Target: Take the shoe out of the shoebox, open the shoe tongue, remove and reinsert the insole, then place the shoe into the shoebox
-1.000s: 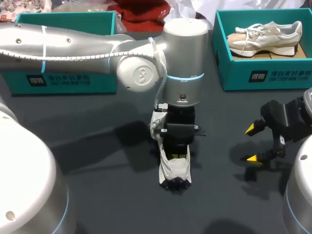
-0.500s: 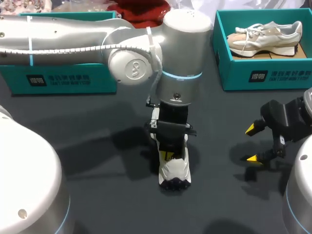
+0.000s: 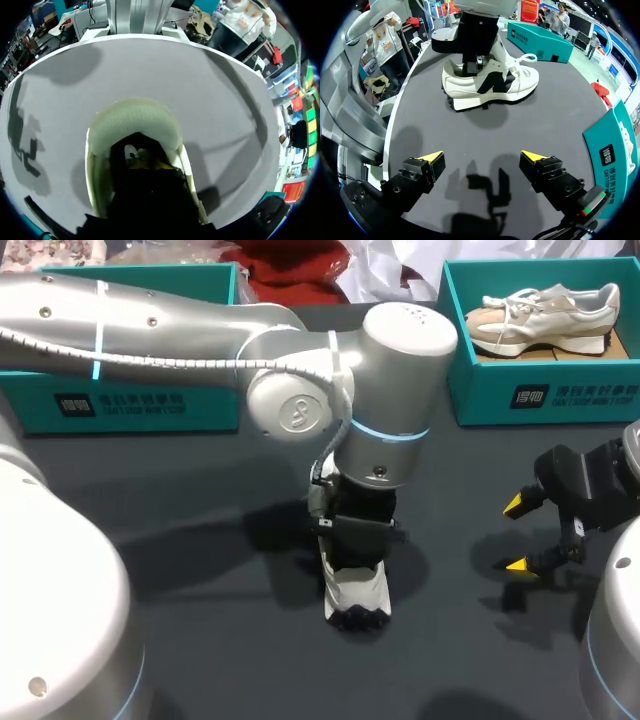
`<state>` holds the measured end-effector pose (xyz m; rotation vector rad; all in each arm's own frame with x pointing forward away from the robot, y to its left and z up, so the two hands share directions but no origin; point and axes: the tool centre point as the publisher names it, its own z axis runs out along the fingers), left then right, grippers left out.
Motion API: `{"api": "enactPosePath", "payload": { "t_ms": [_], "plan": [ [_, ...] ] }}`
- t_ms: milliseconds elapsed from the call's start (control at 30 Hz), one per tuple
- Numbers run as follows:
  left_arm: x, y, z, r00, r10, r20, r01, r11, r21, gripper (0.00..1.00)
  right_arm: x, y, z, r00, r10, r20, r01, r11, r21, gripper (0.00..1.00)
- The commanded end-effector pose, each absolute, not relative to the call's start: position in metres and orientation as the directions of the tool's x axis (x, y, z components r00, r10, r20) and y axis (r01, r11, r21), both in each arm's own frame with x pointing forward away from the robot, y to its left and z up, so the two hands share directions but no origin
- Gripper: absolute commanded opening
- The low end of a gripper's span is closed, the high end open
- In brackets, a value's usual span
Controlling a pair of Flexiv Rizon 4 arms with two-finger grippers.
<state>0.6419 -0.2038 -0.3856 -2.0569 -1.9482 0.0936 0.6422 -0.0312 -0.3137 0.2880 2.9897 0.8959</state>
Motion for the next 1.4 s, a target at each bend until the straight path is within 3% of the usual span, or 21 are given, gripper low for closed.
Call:
{"api": "enactPosePath", "payload": {
  "t_ms": [33, 233, 467, 800, 1133, 1400],
  "plan": [
    [0.645, -0.212, -0.403, 0.030, 0.993, 0.114, 0.958, 0.004, -0.287, 0.00, 0.640, -0.031, -0.313, -0.983, 0.179, 0.043, 0.173, 0.820, 0.545, 1.00],
    [0.653, -0.217, -0.375, -0.031, 1.000, 0.001, 0.958, 0.030, -0.286, 0.00, 0.640, -0.031, -0.313, -0.983, 0.179, 0.043, 0.173, 0.820, 0.545, 1.00],
    [0.649, -0.221, -0.343, 0.033, 0.999, -0.011, 0.937, -0.035, -0.347, 0.00, 0.640, -0.031, -0.313, -0.983, 0.179, 0.043, 0.173, 0.820, 0.545, 1.00],
    [0.622, -0.236, -0.380, 0.096, 0.993, 0.065, 0.919, -0.064, -0.388, 0.00, 0.640, -0.031, -0.313, -0.983, 0.179, 0.043, 0.173, 0.820, 0.545, 1.00],
    [0.640, -0.229, -0.411, -0.079, 0.991, 0.113, 0.968, 0.103, -0.228, 0.00, 0.640, -0.031, -0.313, -0.983, 0.179, 0.043, 0.173, 0.820, 0.545, 1.00],
    [0.670, -0.222, -0.379, -0.179, 0.984, 0.025, 0.972, 0.180, -0.153, 0.00, 0.640, -0.031, -0.313, -0.983, 0.179, 0.043, 0.173, 0.820, 0.545, 1.00]
  ]
}}
